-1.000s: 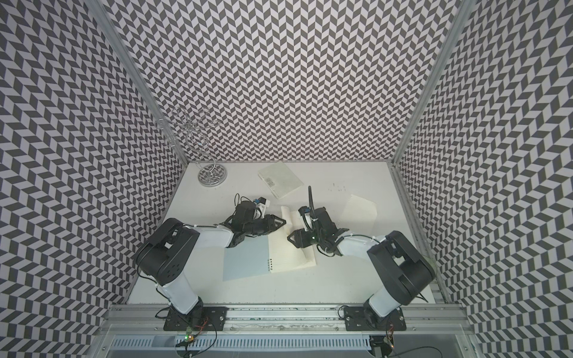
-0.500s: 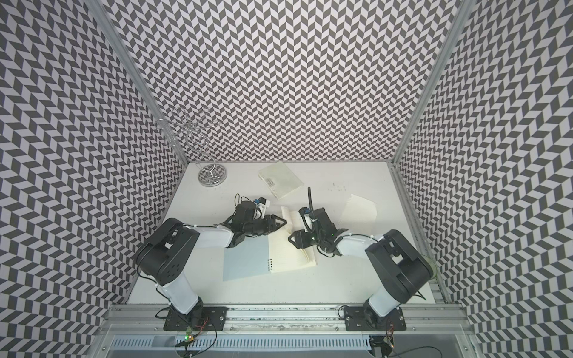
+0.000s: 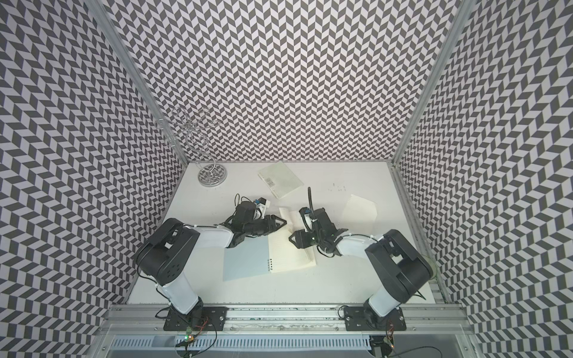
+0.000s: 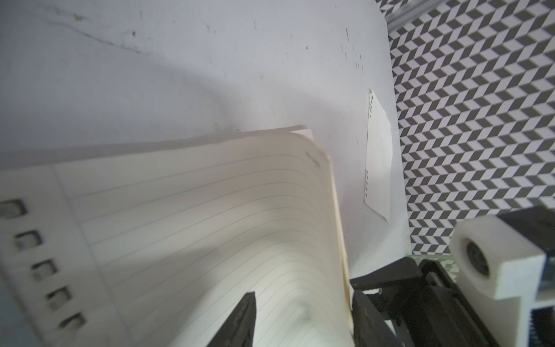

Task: Tear off pages from different notebooks
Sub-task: Open the notebook at the center of the board.

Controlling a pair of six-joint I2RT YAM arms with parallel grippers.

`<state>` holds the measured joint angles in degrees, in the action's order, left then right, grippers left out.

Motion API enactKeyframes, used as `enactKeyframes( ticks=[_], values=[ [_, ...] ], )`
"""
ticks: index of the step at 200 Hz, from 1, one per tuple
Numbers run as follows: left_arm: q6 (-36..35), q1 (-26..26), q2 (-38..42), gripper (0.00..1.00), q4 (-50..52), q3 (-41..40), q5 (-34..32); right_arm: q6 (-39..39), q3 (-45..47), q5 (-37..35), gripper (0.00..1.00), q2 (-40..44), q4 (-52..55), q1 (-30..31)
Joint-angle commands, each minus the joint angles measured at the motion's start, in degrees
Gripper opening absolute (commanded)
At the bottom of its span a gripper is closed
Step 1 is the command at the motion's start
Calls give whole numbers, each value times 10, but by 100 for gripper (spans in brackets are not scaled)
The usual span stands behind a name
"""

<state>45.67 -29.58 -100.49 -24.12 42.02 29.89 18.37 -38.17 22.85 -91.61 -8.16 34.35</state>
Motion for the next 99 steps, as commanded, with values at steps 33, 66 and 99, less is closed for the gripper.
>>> enactKeyframes(
  ticks=[33,66,99],
  values=[
    [-11,5,-4,46,13,1,-1,-10,7,63,71,70,-6,2],
    [-9,5,-7,42,9,3,2,-10,2,62,77,105,9,-11],
    [-13,7,-7,40,12,3,3,-13,-9,-14,77,108,54,-29]
  ],
)
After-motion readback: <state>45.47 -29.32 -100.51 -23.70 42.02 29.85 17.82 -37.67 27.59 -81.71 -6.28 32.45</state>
